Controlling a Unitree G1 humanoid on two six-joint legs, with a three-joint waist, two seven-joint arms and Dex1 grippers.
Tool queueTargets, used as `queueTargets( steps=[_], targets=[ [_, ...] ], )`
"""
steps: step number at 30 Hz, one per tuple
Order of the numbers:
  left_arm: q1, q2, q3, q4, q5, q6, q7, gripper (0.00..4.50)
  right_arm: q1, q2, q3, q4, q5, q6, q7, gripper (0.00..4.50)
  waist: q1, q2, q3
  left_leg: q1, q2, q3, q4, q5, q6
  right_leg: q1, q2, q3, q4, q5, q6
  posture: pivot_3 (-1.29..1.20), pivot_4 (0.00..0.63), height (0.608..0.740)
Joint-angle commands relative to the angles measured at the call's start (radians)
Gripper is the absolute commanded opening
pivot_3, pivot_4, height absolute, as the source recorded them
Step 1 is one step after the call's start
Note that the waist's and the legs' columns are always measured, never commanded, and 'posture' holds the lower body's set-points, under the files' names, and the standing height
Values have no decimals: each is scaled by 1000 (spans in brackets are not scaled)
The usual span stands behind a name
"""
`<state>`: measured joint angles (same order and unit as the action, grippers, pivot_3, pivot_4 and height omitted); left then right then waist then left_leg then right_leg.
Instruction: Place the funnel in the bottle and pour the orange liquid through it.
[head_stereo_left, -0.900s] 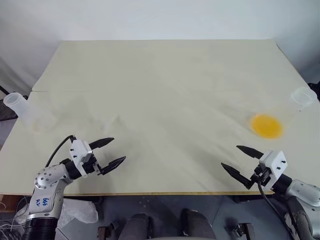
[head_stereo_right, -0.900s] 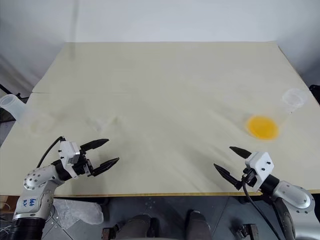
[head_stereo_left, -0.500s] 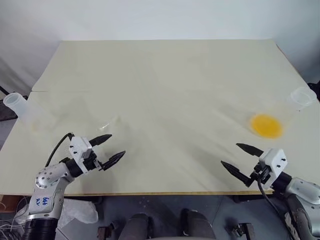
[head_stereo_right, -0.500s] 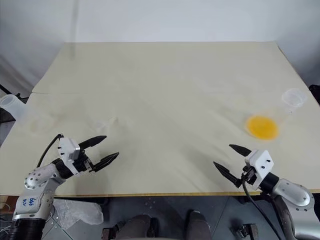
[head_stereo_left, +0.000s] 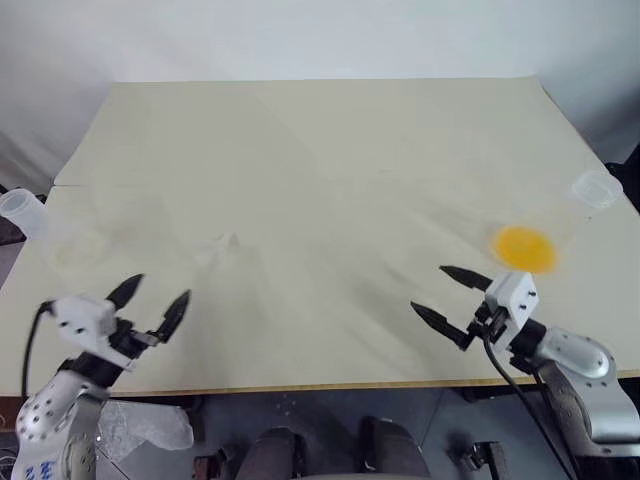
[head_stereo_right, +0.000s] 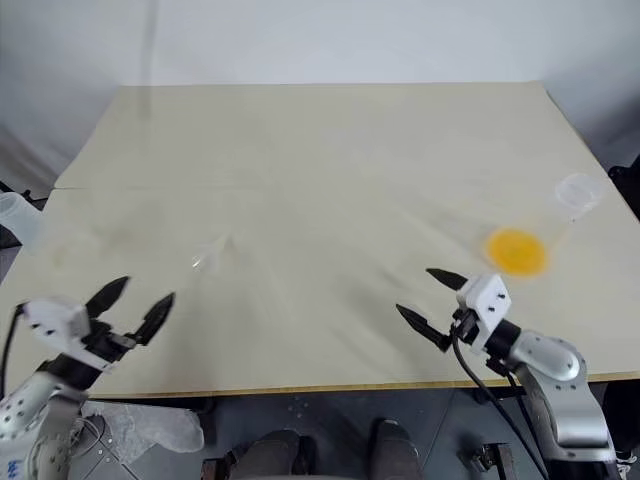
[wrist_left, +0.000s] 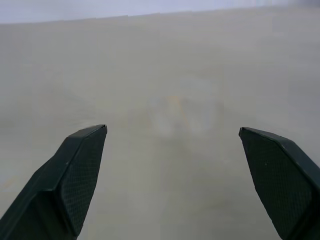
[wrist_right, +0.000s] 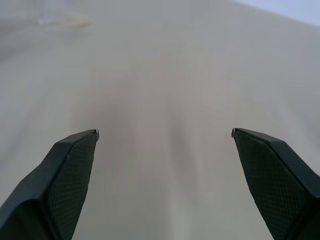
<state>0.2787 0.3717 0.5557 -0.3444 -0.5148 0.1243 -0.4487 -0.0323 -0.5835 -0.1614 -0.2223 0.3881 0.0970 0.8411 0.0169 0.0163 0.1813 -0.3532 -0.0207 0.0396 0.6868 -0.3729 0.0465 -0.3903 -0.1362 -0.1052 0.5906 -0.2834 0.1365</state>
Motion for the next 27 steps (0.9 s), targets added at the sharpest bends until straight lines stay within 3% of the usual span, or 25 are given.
queueTargets(
  steps=[1, 6, 12, 20, 27],
  targets=[
    [1, -2, 103, -65, -53, 63, 127, 4500, -57, -2, 8, 46, 12, -13, 26, 4465, 10, 0, 0, 0, 0, -1, 0, 0, 0, 0, 0, 0, 0, 0, 0, 0, 150, 740],
    [-57, 49, 152, -12, -30, 166, 247, 4500, -115, 7, 27, 96, 6, -25, 42, 4465, 10, 0, 0, -2, -1, -3, 2, 0, 0, 0, -1, 0, 2, 0, 0, 0, 150, 740],
    [-194, 119, 125, 78, -14, 236, 280, 4500, -119, 15, 37, 94, 7, -29, 46, 4465, 5, 0, 0, -2, -1, -2, 2, 0, -1, 0, 1, -2, 3, 0, 0, 0, 150, 740],
    [-428, 212, 101, 324, 70, 221, 320, 4500, -100, 19, 32, 76, -1, -36, 29, 4465, 7, -1, 0, -1, -1, -1, 3, 0, -1, -1, 3, -6, 4, 0, 0, 0, 150, 740],
    [-531, 253, 106, 432, 122, 204, 361, 4500, -71, 17, 26, 52, 2, -32, 12, 4465, 4, -1, 0, -2, -1, 0, 4, -1, -1, -1, 3, -6, 5, 0, 0, 0, 150, 740]
  ],
)
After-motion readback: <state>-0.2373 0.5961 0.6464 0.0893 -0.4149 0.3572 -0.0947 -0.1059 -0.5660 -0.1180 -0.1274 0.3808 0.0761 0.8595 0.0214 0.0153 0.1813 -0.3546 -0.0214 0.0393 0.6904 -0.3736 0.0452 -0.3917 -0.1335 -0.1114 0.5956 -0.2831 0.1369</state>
